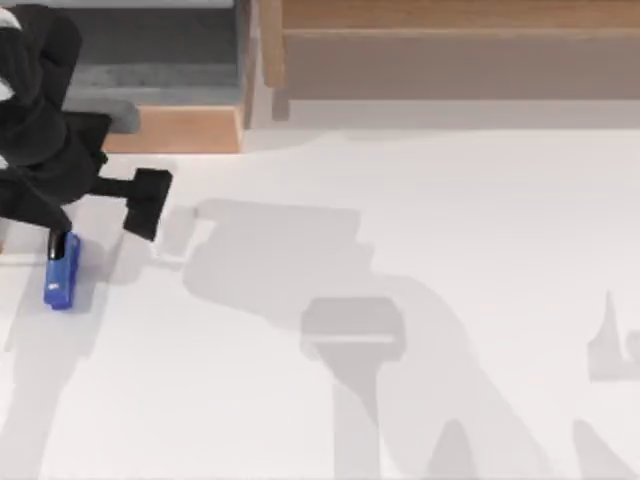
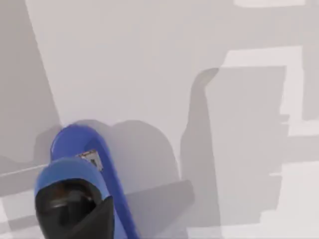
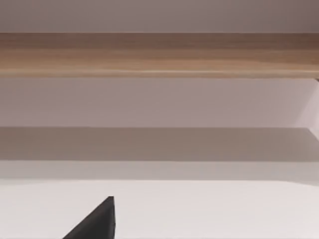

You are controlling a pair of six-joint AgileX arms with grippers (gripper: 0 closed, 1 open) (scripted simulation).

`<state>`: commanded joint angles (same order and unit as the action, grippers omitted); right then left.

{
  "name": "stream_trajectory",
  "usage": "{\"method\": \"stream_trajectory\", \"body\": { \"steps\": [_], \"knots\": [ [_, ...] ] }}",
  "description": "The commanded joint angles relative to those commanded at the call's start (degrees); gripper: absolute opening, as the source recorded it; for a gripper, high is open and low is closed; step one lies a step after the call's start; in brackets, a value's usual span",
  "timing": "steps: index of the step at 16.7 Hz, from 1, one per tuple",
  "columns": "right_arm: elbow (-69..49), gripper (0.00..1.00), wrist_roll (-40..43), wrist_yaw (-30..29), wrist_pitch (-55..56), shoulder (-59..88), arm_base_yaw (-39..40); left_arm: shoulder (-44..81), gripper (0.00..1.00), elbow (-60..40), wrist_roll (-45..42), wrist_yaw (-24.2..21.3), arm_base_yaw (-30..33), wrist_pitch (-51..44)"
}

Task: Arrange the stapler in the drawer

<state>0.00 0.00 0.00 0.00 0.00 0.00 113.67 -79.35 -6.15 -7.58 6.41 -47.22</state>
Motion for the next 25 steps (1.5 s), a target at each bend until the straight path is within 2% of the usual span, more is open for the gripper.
{"method": "stream_trajectory", "body": {
  "steps": [3,7,13,20,25],
  "knots": [
    [0.0,1.0,0.0,0.0,0.0,0.0,0.0,0.93,1.0,-5.61,8.71,4.69,-1.7,-10.46],
    [0.0,1.0,0.0,0.0,0.0,0.0,0.0,1.52,1.0,-9.01,13.67,7.68,-3.56,-15.97],
    [0.0,1.0,0.0,0.0,0.0,0.0,0.0,2.11,1.0,-8.37,14.06,7.62,-3.07,-14.9],
    [0.0,1.0,0.0,0.0,0.0,0.0,0.0,6.66,1.0,-2.03,14.09,7.62,-3.05,-3.95],
    [0.0,1.0,0.0,0.0,0.0,0.0,0.0,6.82,1.0,-0.13,13.47,7.64,-3.68,-1.79]
  ]
}}
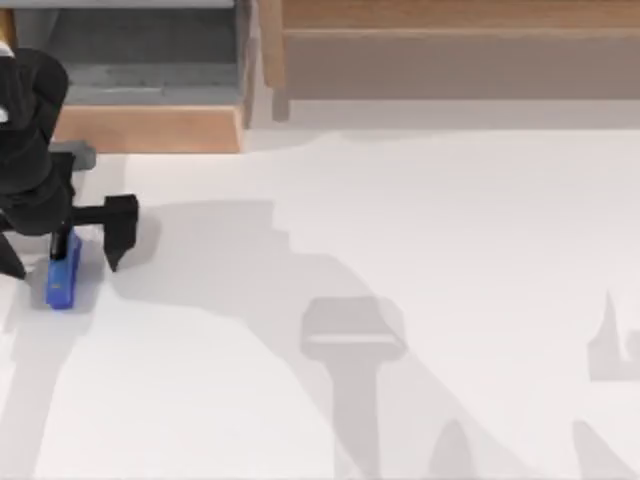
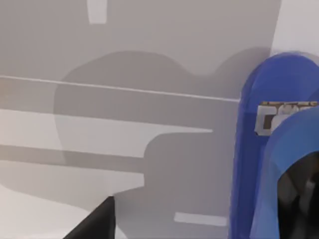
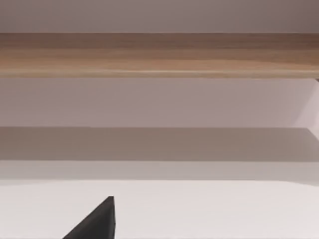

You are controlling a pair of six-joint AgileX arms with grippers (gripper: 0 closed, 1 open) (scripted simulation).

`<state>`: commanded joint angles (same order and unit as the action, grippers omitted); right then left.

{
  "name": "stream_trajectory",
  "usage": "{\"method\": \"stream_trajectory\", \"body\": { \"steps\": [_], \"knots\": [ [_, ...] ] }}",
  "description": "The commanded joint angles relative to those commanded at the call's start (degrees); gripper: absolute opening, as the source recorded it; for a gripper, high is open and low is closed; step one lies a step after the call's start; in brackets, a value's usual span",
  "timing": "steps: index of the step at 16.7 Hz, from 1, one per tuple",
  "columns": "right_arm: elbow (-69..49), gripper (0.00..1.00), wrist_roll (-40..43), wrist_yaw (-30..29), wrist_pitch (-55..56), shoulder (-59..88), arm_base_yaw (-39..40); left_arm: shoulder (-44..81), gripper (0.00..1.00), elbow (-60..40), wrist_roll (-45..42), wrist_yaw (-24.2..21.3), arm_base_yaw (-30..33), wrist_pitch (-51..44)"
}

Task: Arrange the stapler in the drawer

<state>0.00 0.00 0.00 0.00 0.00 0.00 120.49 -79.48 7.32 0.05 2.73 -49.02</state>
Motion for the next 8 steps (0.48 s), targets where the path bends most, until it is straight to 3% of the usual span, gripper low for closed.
{"method": "stream_trajectory", "body": {
  "steps": [2,8],
  "knots": [
    [0.0,1.0,0.0,0.0,0.0,0.0,0.0,0.0,1.0,0.0,0.0,0.0,0.0,0.0],
    [0.0,1.0,0.0,0.0,0.0,0.0,0.0,0.0,0.55,0.0,0.0,0.0,0.0,0.0]
  ]
}}
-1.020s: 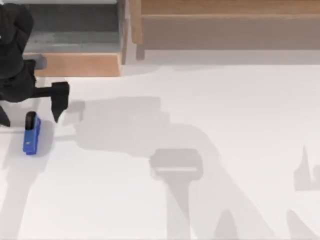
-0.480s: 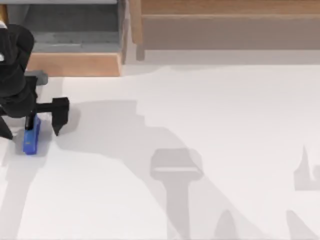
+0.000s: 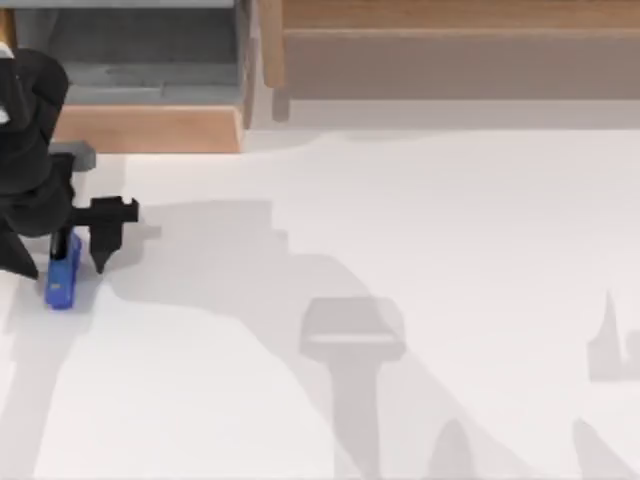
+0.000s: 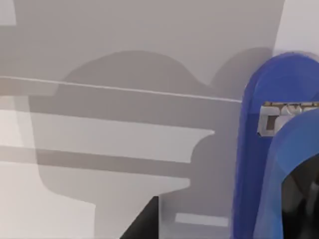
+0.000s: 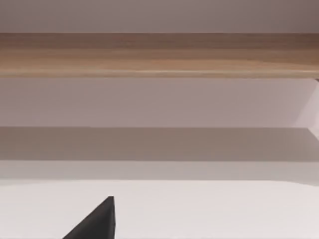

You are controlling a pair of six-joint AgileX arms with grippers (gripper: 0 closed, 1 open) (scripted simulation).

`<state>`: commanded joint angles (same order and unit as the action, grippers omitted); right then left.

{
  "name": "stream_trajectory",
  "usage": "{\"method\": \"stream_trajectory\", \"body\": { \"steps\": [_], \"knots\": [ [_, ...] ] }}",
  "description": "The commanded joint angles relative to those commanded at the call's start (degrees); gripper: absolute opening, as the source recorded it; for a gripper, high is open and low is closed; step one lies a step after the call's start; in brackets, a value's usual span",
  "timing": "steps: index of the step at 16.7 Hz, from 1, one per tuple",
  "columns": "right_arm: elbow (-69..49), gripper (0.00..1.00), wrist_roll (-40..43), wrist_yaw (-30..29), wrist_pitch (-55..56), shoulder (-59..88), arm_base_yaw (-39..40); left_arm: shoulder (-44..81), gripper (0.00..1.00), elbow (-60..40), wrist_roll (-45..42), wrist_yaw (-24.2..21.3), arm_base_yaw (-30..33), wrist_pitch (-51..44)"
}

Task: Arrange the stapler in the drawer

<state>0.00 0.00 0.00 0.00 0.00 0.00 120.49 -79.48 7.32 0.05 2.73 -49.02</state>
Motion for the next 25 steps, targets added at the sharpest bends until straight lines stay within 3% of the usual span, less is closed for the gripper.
{"method": "stream_trajectory", "body": {
  "steps": [7,17,22,25],
  "knots": [
    [0.0,1.0,0.0,0.0,0.0,0.0,0.0,0.0,0.02,0.0,0.0,0.0,0.0,0.0],
    [0.0,1.0,0.0,0.0,0.0,0.0,0.0,-0.03,0.0,0.01,-0.04,-0.19,0.29,-0.19],
    [0.0,1.0,0.0,0.0,0.0,0.0,0.0,0.23,0.0,-1.99,0.69,-2.84,5.01,-4.46],
    [0.0,1.0,0.0,0.0,0.0,0.0,0.0,-0.43,0.0,-2.32,1.27,-1.24,3.79,-4.43]
  ]
}}
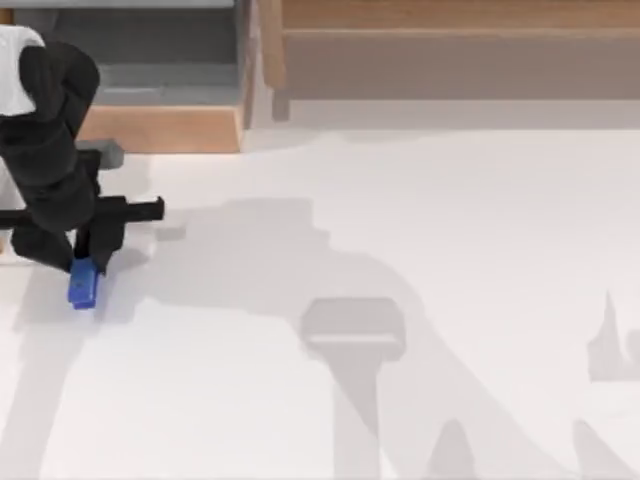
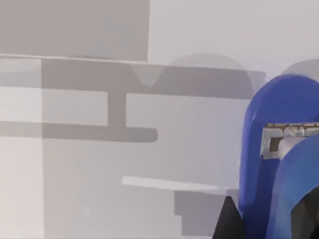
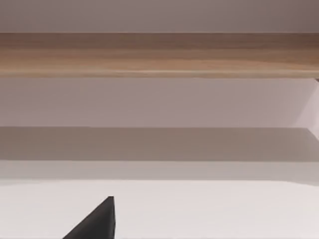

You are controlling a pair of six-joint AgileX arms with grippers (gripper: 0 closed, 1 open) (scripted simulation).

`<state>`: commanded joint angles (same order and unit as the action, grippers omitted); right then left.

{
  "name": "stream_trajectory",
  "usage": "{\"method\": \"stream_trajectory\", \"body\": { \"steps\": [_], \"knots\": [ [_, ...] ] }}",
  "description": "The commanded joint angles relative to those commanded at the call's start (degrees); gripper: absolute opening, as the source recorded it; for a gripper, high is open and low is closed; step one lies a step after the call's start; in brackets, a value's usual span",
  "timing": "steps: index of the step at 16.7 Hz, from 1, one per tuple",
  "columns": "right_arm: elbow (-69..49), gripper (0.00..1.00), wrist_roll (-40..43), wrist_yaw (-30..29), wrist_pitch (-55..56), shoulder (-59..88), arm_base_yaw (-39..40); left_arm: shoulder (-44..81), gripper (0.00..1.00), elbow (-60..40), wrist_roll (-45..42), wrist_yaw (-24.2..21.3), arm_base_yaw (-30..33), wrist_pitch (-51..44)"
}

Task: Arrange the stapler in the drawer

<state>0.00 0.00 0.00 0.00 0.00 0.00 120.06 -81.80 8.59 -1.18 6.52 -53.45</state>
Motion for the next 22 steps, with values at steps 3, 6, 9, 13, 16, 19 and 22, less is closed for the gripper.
{"method": "stream_trajectory", "body": {
  "steps": [3,6,9,13,16,19,22],
  "knots": [
    [0.0,1.0,0.0,0.0,0.0,0.0,0.0,-2.18,0.0,-1.04,-0.78,1.03,-3.34,-1.05],
    [0.0,1.0,0.0,0.0,0.0,0.0,0.0,-2.37,0.0,-1.02,-1.15,1.09,-3.63,-1.57],
    [0.0,1.0,0.0,0.0,0.0,0.0,0.0,-2.2,0.0,-1.0,-1.25,1.06,-3.4,-1.5],
    [0.0,1.0,0.0,0.0,0.0,0.0,0.0,-1.8,0.0,-5.51,-4.36,-3.88,-2.28,-6.11],
    [0.0,1.0,0.0,0.0,0.0,0.0,0.0,-1.28,0.0,-13.98,-9.15,-9.58,-3.15,-11.39],
    [0.0,1.0,0.0,0.0,0.0,0.0,0.0,0.4,0.0,-25.45,-14.51,-14.06,-7.55,-16.17],
    [0.0,1.0,0.0,0.0,0.0,0.0,0.0,4.85,0.0,-37.94,-19.32,-15.74,-14.84,-19.22]
  ]
}}
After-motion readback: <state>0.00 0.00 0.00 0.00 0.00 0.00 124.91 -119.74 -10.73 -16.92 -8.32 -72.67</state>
